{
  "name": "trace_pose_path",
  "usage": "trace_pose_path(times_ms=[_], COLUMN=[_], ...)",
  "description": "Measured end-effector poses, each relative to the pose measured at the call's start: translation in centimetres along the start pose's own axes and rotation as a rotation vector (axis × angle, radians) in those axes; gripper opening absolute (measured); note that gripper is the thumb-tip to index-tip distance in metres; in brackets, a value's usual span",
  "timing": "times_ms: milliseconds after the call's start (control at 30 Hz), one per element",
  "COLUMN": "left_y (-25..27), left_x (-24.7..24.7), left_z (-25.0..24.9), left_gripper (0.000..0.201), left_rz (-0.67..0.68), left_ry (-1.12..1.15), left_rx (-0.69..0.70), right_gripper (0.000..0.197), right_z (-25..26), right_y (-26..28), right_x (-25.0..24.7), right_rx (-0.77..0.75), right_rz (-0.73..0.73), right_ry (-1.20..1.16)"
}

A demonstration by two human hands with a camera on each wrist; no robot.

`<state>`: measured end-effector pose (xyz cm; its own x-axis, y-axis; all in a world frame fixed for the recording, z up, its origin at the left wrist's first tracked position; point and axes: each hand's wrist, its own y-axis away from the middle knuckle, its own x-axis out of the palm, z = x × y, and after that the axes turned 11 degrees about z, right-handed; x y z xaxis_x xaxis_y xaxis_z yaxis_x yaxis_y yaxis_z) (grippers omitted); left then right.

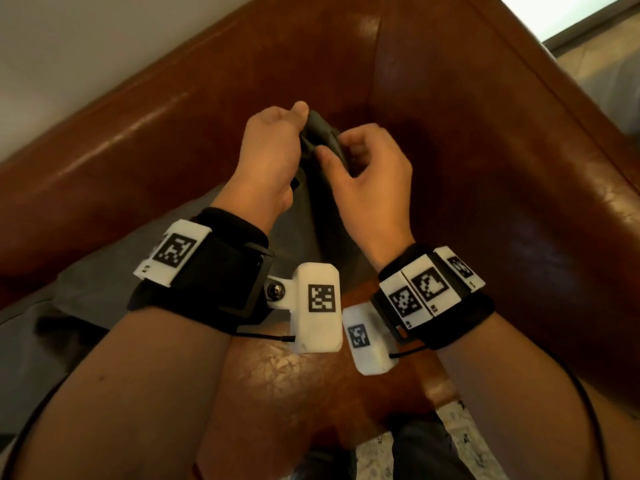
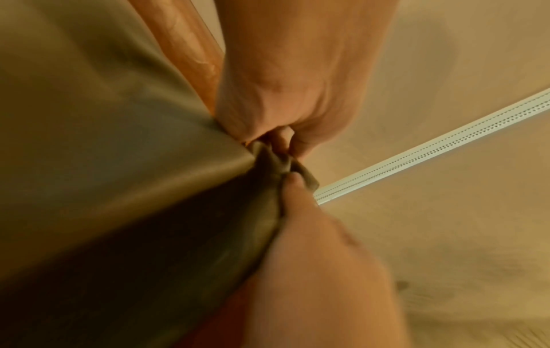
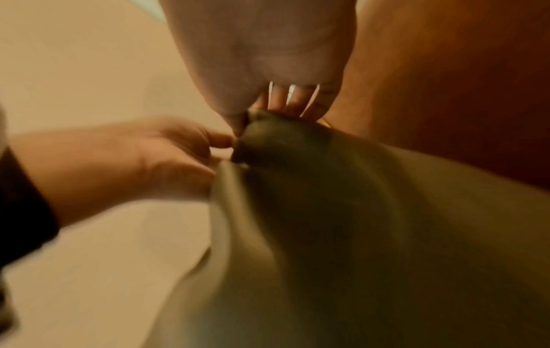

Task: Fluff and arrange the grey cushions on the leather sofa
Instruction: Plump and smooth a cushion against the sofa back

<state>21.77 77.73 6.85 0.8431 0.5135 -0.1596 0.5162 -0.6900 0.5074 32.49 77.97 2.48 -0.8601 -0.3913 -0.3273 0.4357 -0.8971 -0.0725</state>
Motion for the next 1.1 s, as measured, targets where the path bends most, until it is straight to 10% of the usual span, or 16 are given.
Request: trace_pose_path(times_ms=[167, 267, 500, 1100], left_y=[-0.2, 0.4, 0.2, 1.3], left_x=[-1.6, -2.8, -2.7, -5.2], left_z=[3.0, 5.7, 6.4, 7.6], left_gripper=[0.021, 0.014, 0.014, 0.025], left_rz=[-0.169, -0.170, -0.146, -0.172], left_ry=[-0.496, -0.754, -0.820, -0.993], left_rx=[0.336, 0.421, 0.472, 0.501], right_gripper=[0.033, 0.027, 0.040, 0.023], right_z=[-0.9, -1.3, -1.4, -1.4], right_y=[-1.9, -2.6, -3.7, -3.5], right_x=[-0.5, -1.8, -2.8, -1.9], right_rx=[0.392, 0.585, 0.387, 0.606], right_rz=[-0.345, -0.276, 0.028, -0.036], right_ry=[-0.454, -0.645, -0.239, -0.595])
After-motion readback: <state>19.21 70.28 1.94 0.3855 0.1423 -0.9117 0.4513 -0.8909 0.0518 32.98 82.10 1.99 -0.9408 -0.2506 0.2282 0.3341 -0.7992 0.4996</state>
